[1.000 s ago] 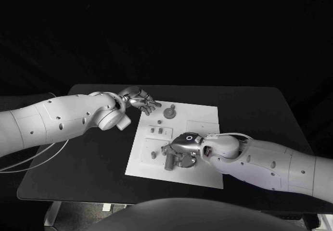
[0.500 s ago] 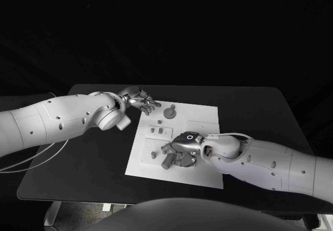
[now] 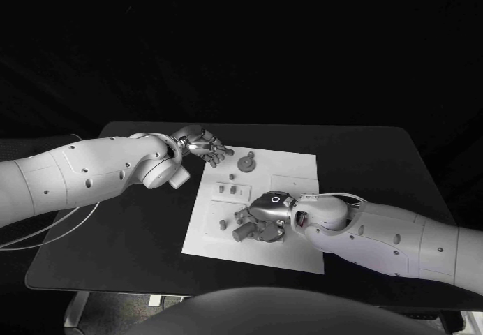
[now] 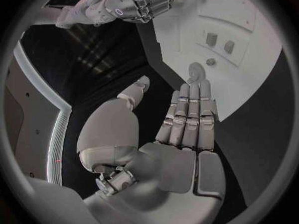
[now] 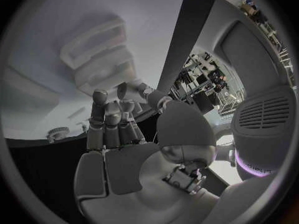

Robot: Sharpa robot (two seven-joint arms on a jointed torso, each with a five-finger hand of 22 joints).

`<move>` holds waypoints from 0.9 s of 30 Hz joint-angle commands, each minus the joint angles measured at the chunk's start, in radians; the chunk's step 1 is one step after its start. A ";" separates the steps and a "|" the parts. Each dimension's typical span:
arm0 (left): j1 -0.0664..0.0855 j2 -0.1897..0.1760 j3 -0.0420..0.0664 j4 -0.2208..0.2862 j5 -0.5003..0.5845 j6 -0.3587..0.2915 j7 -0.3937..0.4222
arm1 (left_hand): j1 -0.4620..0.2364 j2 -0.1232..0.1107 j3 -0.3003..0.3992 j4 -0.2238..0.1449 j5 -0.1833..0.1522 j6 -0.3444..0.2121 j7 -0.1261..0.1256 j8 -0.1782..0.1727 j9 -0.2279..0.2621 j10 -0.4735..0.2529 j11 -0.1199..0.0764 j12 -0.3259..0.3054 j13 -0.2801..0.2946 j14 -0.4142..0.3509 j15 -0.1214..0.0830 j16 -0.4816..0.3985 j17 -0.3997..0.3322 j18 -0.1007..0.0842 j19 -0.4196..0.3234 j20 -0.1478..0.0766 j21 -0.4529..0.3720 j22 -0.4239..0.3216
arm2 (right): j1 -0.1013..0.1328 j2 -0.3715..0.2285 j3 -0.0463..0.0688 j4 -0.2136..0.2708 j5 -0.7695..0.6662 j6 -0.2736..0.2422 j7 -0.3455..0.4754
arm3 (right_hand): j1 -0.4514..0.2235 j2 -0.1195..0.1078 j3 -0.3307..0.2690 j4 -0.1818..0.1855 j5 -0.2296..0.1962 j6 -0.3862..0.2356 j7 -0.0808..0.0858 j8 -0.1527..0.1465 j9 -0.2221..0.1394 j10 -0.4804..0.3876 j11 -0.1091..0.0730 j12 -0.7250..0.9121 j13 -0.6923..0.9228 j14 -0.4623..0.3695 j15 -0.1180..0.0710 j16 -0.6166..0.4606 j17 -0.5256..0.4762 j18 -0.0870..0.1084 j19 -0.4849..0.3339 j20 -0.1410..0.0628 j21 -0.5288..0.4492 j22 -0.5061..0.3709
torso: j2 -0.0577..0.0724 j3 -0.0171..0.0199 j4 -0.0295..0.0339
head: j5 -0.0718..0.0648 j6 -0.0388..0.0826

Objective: Assemble the parts on the task board

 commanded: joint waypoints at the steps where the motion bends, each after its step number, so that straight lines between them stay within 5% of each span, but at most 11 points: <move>1: 0.002 0.000 0.000 0.003 -0.003 0.008 0.003 | 0.003 0.006 -0.002 -0.002 -0.005 -0.008 -0.001 0.006 -0.001 -0.007 0.000 -0.006 0.002 -0.003 -0.001 -0.007 0.001 0.015 -0.006 0.002 -0.007 0.001 | -0.001 0.000 0.000 0.001 -0.009 0.038 -0.012 | -0.008 0.000 -0.002 0.009 0.002 0.313 0.023 0.006 -0.001 -0.007 0.005 0.006 -0.002 0.004 -0.005 0.006 -0.002 0.014 0.004 -0.001 0.004 0.014 | 0.000 0.0002 -0.0002 | 0.001 0.000; 17: 0.002 0.002 0.000 0.003 -0.005 0.006 0.001 | 0.003 0.006 -0.003 -0.002 -0.004 -0.008 -0.001 0.006 -0.001 -0.007 0.000 -0.006 0.002 -0.002 -0.001 -0.007 0.002 0.015 -0.006 0.002 -0.007 0.001 | -0.001 0.002 0.000 0.000 -0.037 0.029 -0.042 | -0.045 -0.021 -0.011 0.036 0.002 0.341 0.010 0.019 -0.001 0.018 -0.008 0.013 -0.017 0.025 -0.017 0.012 -0.014 0.014 0.022 -0.013 0.012 0.011 | 0.000 0.0009 -0.0007 | -0.001 0.000; 27: 0.003 0.002 0.000 0.003 -0.007 0.005 -0.001 | 0.003 0.006 -0.003 -0.002 -0.004 -0.008 -0.001 0.007 -0.001 -0.006 0.000 -0.006 0.002 -0.002 -0.001 -0.008 0.002 0.015 -0.006 0.002 -0.007 0.002 | -0.001 0.001 0.000 0.005 -0.046 0.020 -0.046 | -0.054 0.002 -0.001 0.058 0.002 0.380 -0.009 0.039 0.000 0.064 -0.027 0.021 -0.032 0.068 -0.032 0.018 -0.028 0.014 0.056 -0.032 0.022 0.007 | 0.000 0.0000 0.0002 | -0.002 0.000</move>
